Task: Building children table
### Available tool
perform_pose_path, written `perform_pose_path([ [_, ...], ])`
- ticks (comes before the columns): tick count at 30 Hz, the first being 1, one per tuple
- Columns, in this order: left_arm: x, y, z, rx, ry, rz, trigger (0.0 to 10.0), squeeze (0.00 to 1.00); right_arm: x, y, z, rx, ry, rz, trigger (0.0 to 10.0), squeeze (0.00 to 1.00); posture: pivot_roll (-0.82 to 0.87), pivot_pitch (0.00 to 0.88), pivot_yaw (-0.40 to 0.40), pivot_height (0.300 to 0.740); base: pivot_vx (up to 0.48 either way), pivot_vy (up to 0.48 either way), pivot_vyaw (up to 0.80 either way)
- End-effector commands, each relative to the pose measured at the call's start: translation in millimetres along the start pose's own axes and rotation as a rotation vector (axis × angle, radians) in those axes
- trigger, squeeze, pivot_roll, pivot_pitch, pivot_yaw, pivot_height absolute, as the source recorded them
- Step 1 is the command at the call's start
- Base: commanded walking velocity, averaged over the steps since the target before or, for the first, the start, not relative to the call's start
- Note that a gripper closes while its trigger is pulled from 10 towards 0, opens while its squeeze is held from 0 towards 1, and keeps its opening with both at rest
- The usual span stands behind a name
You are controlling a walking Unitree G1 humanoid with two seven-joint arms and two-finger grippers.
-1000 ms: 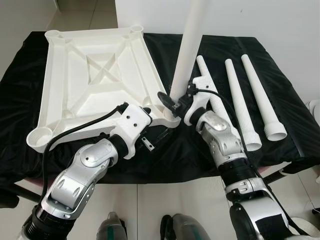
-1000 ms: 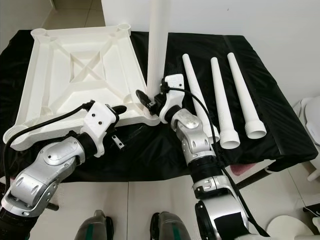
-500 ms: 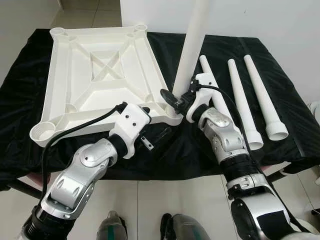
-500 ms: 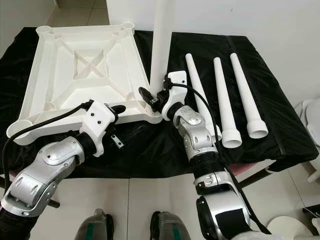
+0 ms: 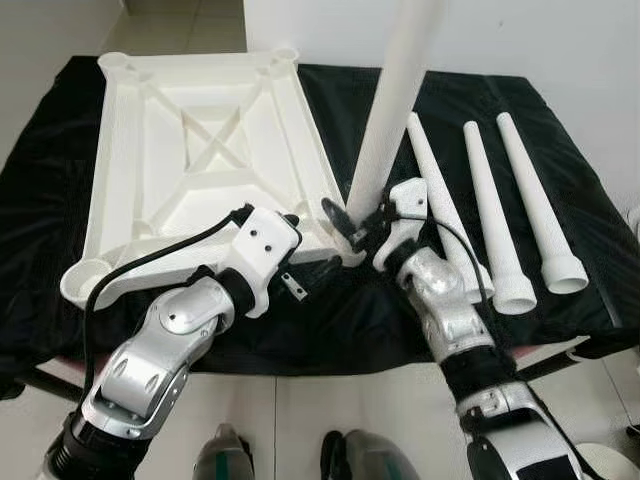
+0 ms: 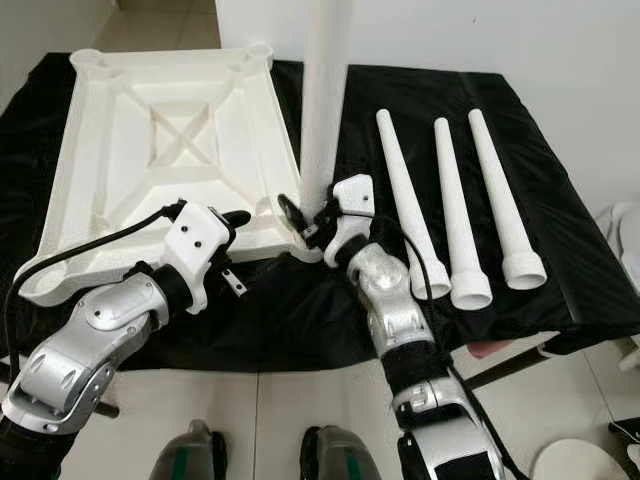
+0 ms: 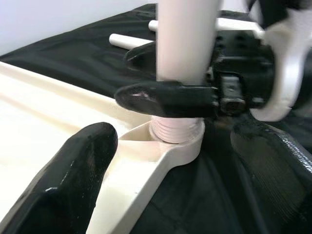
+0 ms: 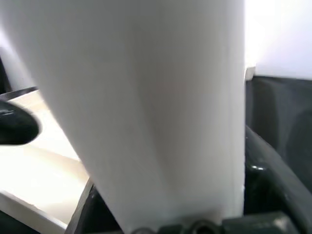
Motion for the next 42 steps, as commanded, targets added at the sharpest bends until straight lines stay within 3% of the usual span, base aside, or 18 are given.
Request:
perform_pose_path([
  [1,1,2.8,-1.3,-0.008,-0.001,0.002,10.0,0.0,-40,-2.5,-22.8,-0.017,-0.186,-0.019,10.0,0.0,-0.03,0.102,-0.025,0.74,0.0,0.0,0.0],
  [5,1,2.9,-1.8,-0.012,-0.003,0.001,10.0,0.0,-35,0.7,-23.9,-0.045,-0.148,-0.064,10.0,0.0,-0.03,0.104,-0.022,0.74,0.0,0.0,0.0],
  [6,1,3.1,-1.9,-0.013,-0.004,0.001,10.0,0.0,-32,1.4,-23.6,-0.043,-0.129,-0.114,10.0,0.0,-0.03,0.104,-0.022,0.74,0.0,0.0,0.0],
  [15,1,3.2,-1.9,-0.014,-0.007,0.002,10.0,0.0,-33,6.5,-21.0,-0.096,-0.116,-0.049,10.0,0.0,-0.02,0.102,-0.021,0.74,0.0,0.0,0.0],
  [17,0,3.2,-2.1,-0.014,-0.009,0.003,10.0,0.0,-35,10.0,-17.8,-0.123,-0.135,0.007,10.0,0.0,-0.02,0.097,-0.022,0.74,0.0,0.0,0.0],
  [19,0,3.2,-2.1,-0.014,-0.009,0.003,10.0,0.0,-35,10.0,-17.8,-0.123,-0.135,0.007,10.0,0.0,-0.02,0.097,-0.022,0.74,0.0,0.0,0.0],
  [20,0,3.3,-2.2,-0.015,-0.008,0.003,10.0,0.0,-40,10.8,-16.4,-0.13,-0.171,0.041,10.0,0.0,-0.02,0.097,-0.022,0.74,0.0,0.0,0.0],
  [21,1,3.3,-2.1,-0.015,-0.008,0.004,10.0,0.0,-52,9.2,-15.6,-0.118,-0.276,0.1,10.0,0.0,-0.02,0.095,-0.022,0.74,0.0,0.0,0.0],
  [23,1,3.3,-2.1,-0.015,-0.008,0.004,10.0,0.0,-52,9.2,-15.6,-0.118,-0.276,0.1,10.0,0.0,-0.02,0.095,-0.022,0.74,0.0,0.0,0.0],
  [24,1,3.3,-2.1,-0.015,-0.008,0.005,10.0,0.0,-61,7.1,-16.1,-0.108,-0.349,0.136,10.0,0.0,-0.02,0.095,-0.022,0.74,0.0,0.0,0.0],
  [25,1,3.3,-2.1,-0.015,-0.008,0.005,10.0,0.0,-61,7.1,-16.1,-0.108,-0.349,0.136,10.0,0.0,-0.02,0.095,-0.022,0.74,0.0,0.0,0.0],
  [26,1,3.3,-1.7,-0.015,-0.006,0.005,10.0,0.0,-67,5.8,-14.1,-0.097,-0.402,0.21,10.0,0.0,-0.02,0.095,-0.022,0.74,0.0,0.0,0.0],
  [30,2,3.1,-1.2,-0.015,-0.004,0.006,10.0,0.0,-66,5.6,-9.1,-0.086,-0.417,0.266,10.0,0.0,-0.02,0.095,-0.024,0.74,0.0,0.0,0.0],
  [33,2,2.9,-0.9,-0.013,-0.002,0.007,10.0,0.0,-64,5.9,-6.8,-0.082,-0.406,0.267,10.0,0.0,-0.02,0.095,-0.026,0.74,0.0,0.0,0.0],
  [36,2,2.8,-0.7,-0.009,-0.001,0.005,10.0,0.0,-50,6.4,-3.7,-0.068,-0.283,0.135,10.0,0.0,-0.02,0.096,-0.029,0.74,0.0,0.0,0.0],
  [38,2,2.8,-0.7,-0.009,-0.001,0.005,10.0,0.0,-50,6.4,-3.7,-0.068,-0.283,0.135,10.0,0.0,-0.02,0.096,-0.029,0.74,0.0,0.0,0.0],
  [40,2,3.1,-0.6,-0.007,0.0,0.003,10.0,0.0,-38,6.0,-4.6,-0.066,-0.186,0.053,10.0,0.0,-0.02,0.099,-0.029,0.74,0.0,0.0,0.0],
  [42,2,3.2,-0.6,-0.007,0.0,0.002,10.0,0.0,-35,7.0,-5.2,-0.073,-0.165,0.026,10.0,0.0,-0.02,0.099,-0.029,0.74,0.0,0.0,0.0],
])
Point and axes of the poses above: a point about 5 cm out from each wrist's last joint towards the gripper, its own z axis pointing out of the wrist towards the gripper, its own x axis along the axis of the wrist's last joint, y = z × x, the point moved 2 cm from there along z, pointing out of the wrist towards the gripper, and after that the axes turned 6 degrees about -z, right-handed, at the moved point
